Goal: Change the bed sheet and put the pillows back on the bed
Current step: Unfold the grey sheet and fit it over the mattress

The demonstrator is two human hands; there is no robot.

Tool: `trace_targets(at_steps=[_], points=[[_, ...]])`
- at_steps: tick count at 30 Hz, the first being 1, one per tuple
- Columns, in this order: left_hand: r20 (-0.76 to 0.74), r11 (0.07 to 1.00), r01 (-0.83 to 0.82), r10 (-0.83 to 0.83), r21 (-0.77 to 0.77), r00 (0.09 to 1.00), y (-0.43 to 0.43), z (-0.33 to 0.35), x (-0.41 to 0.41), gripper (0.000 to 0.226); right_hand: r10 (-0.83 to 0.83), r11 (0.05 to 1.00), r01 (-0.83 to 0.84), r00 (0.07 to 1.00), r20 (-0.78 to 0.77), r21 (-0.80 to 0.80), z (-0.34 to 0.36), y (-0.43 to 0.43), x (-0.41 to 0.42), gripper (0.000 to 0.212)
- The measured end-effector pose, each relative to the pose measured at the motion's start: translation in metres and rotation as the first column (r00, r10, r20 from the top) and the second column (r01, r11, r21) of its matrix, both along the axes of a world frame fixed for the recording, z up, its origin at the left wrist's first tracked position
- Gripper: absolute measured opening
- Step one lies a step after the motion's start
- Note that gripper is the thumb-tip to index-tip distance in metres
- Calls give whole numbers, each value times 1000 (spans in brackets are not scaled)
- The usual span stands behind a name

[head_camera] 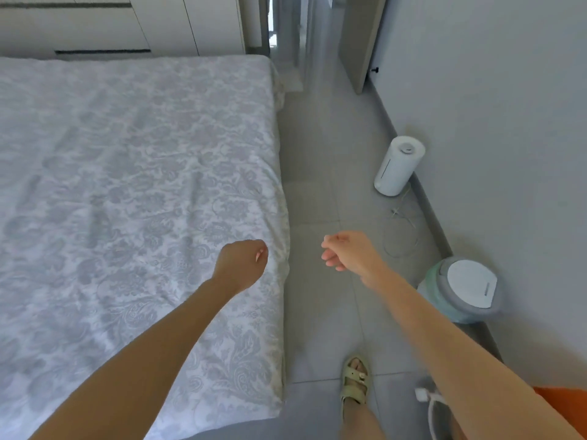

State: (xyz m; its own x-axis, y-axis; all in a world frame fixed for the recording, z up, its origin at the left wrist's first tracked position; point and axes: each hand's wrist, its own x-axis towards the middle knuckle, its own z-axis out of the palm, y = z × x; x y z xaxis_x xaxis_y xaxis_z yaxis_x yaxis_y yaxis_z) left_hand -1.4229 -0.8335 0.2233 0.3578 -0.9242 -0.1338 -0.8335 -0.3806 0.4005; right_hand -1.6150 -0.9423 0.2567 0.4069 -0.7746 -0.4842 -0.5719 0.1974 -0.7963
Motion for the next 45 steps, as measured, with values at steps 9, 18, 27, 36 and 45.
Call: trace_targets(at_steps=[9,18,27,36,45], points=[[-165,971,-160,131,-177,978,-221,66,-60,21,158,939,-212,965,-209,-269,72,-205,-34,30],[-227,909,-265,198,-321,954,-386,85,11,17,128,969,-140,989,-68,-205,82,-398,62,19],[-76,956,-207,195,-206,978,-621,86,175,20,200,966,-217,972,-126,-139,69,-626,212,19],[-60,965,-212,205,-154,977,-863,97,308,22,222,955,-255,954,-203,-154,52,-873,306,20],[-148,858,-495,476,-139,867,-1047,77,452,21,330,909,-387,895,-300,-154,37,-1110,443,28]])
